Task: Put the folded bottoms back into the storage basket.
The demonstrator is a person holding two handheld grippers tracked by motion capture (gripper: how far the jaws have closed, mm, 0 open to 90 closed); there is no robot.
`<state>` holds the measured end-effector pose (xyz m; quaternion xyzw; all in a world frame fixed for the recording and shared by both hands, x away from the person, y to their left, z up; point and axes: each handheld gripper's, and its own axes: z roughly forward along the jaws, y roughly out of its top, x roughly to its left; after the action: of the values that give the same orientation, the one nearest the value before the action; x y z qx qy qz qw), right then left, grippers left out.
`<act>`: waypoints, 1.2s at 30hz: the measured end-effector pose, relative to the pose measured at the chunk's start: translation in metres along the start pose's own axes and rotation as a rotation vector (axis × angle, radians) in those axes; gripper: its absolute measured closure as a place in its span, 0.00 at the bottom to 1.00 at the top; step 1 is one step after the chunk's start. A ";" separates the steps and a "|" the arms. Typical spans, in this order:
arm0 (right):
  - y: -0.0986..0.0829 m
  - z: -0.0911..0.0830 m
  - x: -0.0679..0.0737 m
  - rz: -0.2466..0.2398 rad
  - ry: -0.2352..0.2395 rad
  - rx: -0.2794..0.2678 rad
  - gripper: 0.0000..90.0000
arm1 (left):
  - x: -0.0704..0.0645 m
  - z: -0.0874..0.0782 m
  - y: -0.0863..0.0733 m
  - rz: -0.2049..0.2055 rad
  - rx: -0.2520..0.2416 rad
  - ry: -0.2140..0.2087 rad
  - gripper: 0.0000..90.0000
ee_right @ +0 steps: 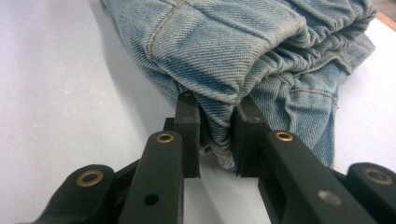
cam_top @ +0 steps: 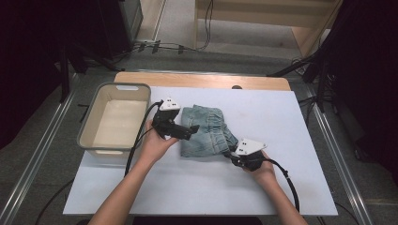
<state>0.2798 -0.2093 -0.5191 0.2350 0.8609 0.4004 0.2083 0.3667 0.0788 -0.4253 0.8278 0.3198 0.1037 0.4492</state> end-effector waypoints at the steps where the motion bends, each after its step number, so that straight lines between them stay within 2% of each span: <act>1: 0.000 0.000 0.000 0.000 0.000 0.000 0.83 | 0.000 0.000 0.000 0.000 0.000 0.000 0.00; 7: 0.000 0.000 0.000 0.001 0.002 -0.001 0.83 | 0.012 0.011 0.005 -0.025 0.019 0.024 0.00; 11: 0.000 0.000 0.000 0.001 0.002 -0.001 0.83 | 0.016 0.015 0.005 -0.042 0.016 0.023 0.00; 19: 0.000 0.000 -0.001 -0.001 0.005 -0.002 0.83 | 0.025 0.027 0.008 -0.072 0.051 0.018 0.00; 24: 0.000 0.000 -0.001 0.000 0.007 -0.002 0.83 | 0.031 0.035 0.011 -0.099 0.059 0.007 0.00; 25: 0.000 0.000 -0.001 -0.001 0.007 -0.002 0.83 | 0.032 0.037 0.012 -0.099 0.071 -0.001 0.00; 26: 0.000 0.000 -0.001 -0.003 0.007 -0.003 0.83 | 0.033 0.042 0.013 -0.095 0.104 -0.004 0.00; 29: 0.000 0.000 -0.001 -0.004 0.007 -0.003 0.83 | 0.035 0.045 0.014 -0.097 0.115 -0.007 0.00; 36: 0.000 0.000 -0.001 -0.005 0.007 -0.003 0.83 | 0.046 0.053 0.014 -0.161 0.116 -0.030 0.00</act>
<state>0.2803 -0.2100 -0.5193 0.2313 0.8616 0.4019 0.2065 0.4325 0.0661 -0.4502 0.8255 0.3841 0.0361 0.4120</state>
